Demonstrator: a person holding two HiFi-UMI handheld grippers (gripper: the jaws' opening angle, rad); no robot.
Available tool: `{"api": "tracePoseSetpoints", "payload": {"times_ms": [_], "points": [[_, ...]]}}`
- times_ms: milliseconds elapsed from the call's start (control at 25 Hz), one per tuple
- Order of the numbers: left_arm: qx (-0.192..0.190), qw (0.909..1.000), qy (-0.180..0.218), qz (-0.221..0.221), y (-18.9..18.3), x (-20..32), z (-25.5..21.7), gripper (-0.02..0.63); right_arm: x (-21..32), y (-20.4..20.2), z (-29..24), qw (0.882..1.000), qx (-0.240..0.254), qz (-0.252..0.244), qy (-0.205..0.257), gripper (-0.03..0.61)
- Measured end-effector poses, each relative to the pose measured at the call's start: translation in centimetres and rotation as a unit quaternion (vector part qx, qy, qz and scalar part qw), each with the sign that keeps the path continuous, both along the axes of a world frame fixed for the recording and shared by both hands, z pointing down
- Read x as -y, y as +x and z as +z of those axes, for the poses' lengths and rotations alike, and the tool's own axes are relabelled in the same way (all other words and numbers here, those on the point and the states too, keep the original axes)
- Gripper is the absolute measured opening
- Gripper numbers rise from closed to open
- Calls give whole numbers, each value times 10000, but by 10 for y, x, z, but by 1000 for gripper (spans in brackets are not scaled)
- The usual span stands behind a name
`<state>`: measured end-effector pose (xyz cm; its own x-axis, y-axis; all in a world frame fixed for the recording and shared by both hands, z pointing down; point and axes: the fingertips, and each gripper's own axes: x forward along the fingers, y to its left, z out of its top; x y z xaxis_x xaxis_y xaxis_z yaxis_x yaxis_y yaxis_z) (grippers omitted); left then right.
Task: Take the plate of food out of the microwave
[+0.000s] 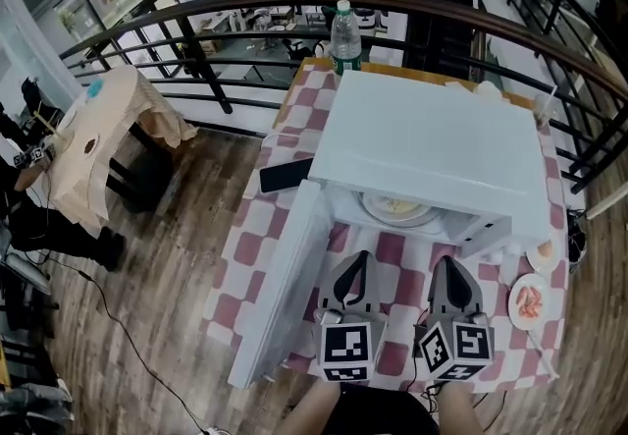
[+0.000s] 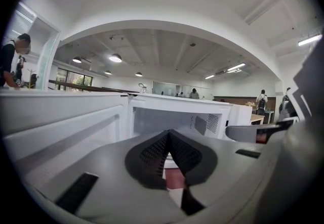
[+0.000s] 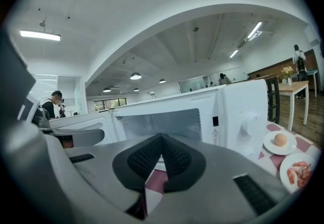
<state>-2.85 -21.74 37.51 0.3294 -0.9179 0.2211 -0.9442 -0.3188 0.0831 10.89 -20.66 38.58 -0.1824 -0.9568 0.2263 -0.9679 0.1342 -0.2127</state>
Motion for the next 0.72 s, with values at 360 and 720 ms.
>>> {"api": "tracePoseSetpoints", "payload": {"times_ms": [360,720], "points": [[-27,9998,-174,107,1,16,20,11,16,-5,19,9997,149,53,-204,-5],[-48,9990,-418,151,7,23,42,9,25,-6,38,9985,353,70,-417,-5]]}}
